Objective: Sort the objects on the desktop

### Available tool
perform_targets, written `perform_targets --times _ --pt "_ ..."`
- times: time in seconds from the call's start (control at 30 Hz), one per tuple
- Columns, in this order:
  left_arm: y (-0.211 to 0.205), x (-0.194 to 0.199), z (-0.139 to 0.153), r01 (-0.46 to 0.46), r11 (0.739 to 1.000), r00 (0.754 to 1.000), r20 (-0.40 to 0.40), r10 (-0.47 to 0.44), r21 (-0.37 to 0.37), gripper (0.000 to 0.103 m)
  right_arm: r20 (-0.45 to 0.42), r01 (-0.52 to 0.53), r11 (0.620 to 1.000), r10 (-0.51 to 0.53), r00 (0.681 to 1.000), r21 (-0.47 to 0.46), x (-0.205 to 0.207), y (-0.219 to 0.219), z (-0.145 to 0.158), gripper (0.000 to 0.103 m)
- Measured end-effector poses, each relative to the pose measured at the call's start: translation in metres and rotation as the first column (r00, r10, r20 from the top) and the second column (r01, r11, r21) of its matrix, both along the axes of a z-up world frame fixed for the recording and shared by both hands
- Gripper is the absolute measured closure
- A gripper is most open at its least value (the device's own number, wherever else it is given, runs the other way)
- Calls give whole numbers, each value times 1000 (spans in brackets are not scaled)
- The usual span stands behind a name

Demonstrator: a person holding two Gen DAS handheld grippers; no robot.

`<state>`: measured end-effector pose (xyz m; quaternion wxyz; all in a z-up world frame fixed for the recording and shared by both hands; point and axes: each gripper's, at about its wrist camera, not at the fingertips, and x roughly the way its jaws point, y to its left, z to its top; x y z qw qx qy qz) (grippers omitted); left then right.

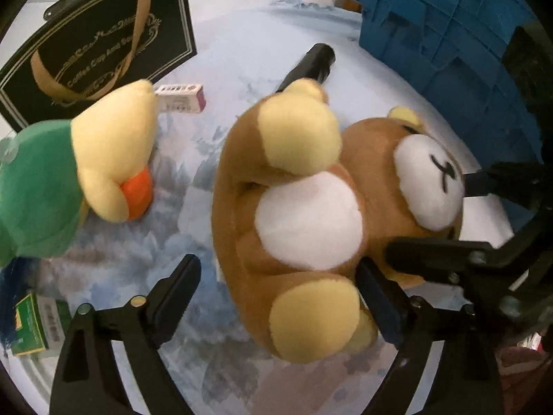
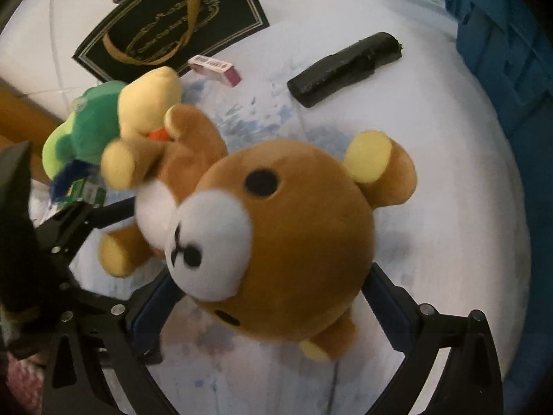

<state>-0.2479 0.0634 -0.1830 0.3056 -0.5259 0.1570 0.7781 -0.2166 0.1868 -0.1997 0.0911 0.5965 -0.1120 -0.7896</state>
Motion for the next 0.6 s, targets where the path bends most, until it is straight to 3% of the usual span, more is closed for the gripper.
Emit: perform_targets --times 0.1,0.3,0.43,0.6 --pt "5 6 5 20 1000 1000 -10 -20 8 28 -24 -20 1000 21 999 21 1 2 6 15" --pt "-2 28 46 8 999 994 -106 -2 53 28 -118 -49 998 54 992 44 17 3 38 17" --pt "-8 54 108 10 994 970 -241 18 113 28 -242 -55 996 72 968 75 41 -1 93 17" --pt "-3 96 177 48 982 924 -382 25 180 28 -414 -26 993 72 908 116 87 7 173 17"
